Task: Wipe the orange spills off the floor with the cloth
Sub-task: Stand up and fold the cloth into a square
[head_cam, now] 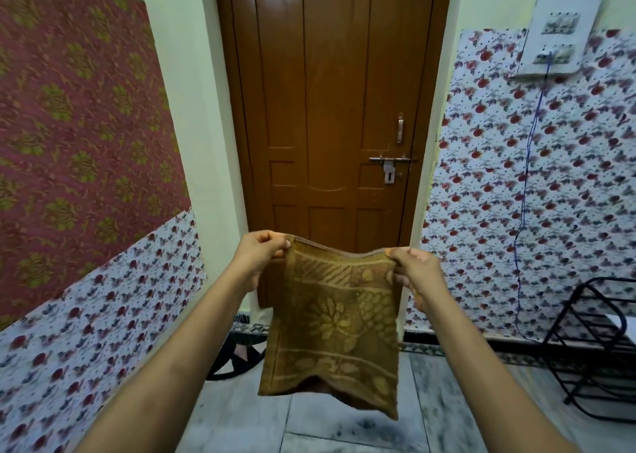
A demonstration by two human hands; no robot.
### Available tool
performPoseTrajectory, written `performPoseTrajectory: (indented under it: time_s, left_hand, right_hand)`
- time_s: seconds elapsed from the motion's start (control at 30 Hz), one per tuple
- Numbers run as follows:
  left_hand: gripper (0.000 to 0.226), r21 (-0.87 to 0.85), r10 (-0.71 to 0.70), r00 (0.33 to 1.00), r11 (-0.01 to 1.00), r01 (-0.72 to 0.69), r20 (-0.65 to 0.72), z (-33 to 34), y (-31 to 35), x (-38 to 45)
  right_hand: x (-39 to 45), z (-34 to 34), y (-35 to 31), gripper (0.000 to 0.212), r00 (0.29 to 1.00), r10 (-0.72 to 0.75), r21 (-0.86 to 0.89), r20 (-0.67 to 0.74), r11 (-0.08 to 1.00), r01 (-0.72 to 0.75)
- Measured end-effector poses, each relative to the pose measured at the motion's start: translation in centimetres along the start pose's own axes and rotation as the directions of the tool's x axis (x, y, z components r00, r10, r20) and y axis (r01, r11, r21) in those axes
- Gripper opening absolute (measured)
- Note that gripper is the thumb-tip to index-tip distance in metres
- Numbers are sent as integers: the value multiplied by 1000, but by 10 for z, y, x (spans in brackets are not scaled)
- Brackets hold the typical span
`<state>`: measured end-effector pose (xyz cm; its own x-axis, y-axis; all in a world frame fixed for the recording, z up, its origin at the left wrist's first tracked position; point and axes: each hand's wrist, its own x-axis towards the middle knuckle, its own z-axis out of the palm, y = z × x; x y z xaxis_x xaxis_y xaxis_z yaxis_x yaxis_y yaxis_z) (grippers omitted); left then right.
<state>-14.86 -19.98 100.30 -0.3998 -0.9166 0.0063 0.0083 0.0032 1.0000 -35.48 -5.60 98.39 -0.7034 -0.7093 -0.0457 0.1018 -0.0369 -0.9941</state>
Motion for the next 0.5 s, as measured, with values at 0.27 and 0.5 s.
performPoseTrajectory:
  time_s: [0.27, 0.5]
  left_hand:
    - [10, -9, 72, 985, 997, -71, 157, 49, -20, -30]
    - [15, 269, 338, 920, 884, -382, 196, 56, -23, -35]
  right_hand:
    - [-24, 49, 20, 12, 999, 41, 39, 30, 998, -42]
    - [-35, 54, 4, 30, 995, 73, 177, 67, 981, -84]
